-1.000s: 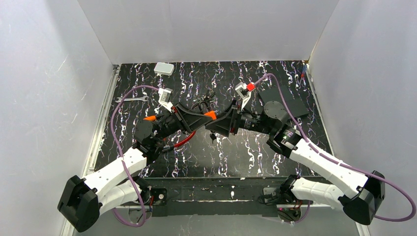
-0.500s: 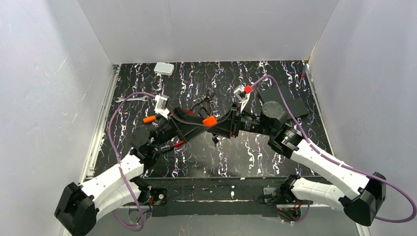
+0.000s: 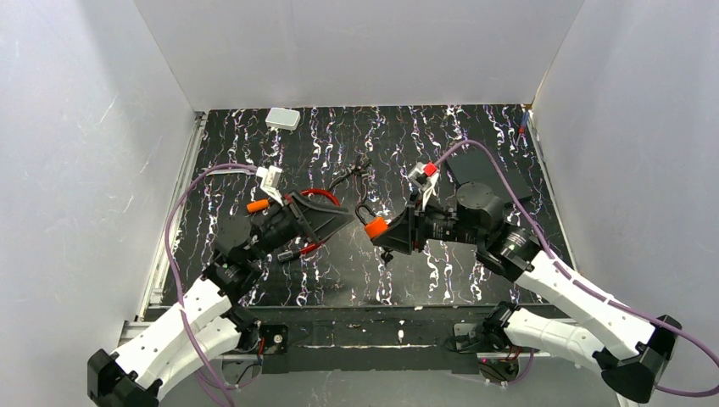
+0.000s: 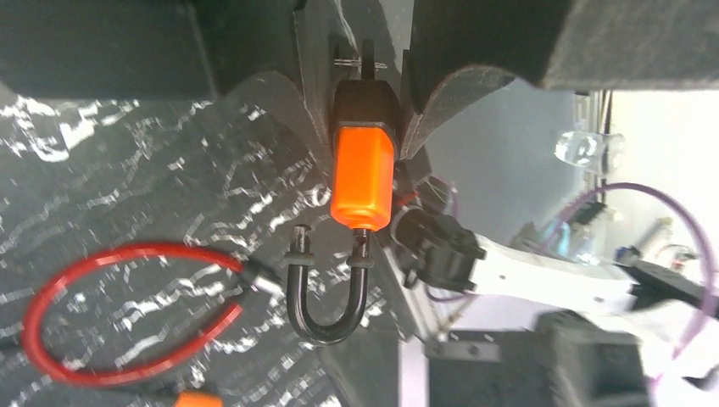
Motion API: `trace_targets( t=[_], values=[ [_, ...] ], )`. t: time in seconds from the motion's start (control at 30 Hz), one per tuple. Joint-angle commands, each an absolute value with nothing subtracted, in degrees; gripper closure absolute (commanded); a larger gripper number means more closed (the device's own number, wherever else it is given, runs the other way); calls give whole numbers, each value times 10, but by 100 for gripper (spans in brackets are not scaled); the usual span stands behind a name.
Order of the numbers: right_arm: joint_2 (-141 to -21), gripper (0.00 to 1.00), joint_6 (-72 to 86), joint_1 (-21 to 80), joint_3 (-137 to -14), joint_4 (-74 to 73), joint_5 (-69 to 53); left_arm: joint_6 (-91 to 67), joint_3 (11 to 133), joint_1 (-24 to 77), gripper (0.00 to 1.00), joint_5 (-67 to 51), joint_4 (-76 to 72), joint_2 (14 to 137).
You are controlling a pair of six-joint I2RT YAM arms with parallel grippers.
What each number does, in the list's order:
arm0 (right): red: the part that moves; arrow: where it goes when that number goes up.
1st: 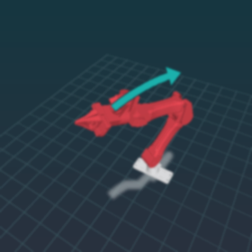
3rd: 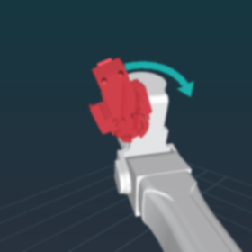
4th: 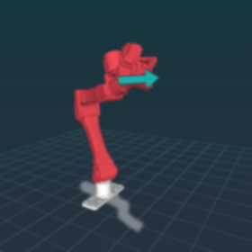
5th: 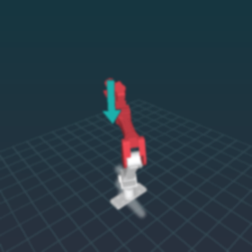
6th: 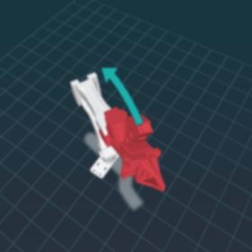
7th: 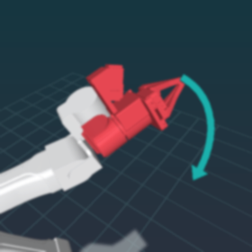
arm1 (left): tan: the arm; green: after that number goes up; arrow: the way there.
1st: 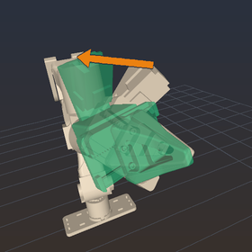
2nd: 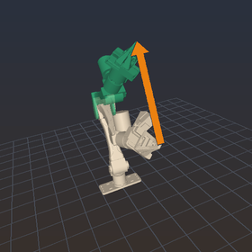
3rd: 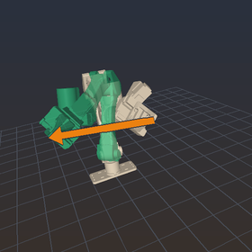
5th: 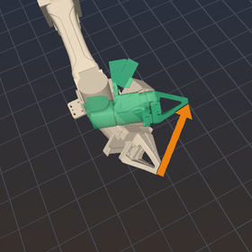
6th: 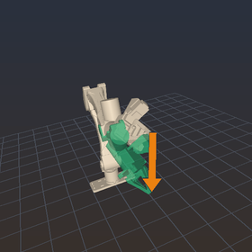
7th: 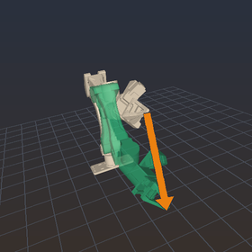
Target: Unlock with the key
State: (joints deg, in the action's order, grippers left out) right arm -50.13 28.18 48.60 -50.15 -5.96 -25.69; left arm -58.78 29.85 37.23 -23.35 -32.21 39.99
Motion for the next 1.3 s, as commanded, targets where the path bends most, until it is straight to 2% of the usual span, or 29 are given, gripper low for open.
trace_targets(
  t=[0.0,0.4,0.57,1.0,1.27],
  values=[
    [-513,99,228,486,-546,-111,-219,-586,354,373,14,-214,-207,430],
    [-526,99,202,486,-561,-123,-214,-571,445,418,29,-122,-22,525],
    [-527,99,173,486,-569,-136,-224,-576,475,433,29,-108,-4,558],
    [-533,99,75,488,-605,-189,-237,-615,536,463,30,-17,176,606],
    [-532,99,44,491,-594,-190,-284,-629,553,463,24,12,248,611]
  ],
)
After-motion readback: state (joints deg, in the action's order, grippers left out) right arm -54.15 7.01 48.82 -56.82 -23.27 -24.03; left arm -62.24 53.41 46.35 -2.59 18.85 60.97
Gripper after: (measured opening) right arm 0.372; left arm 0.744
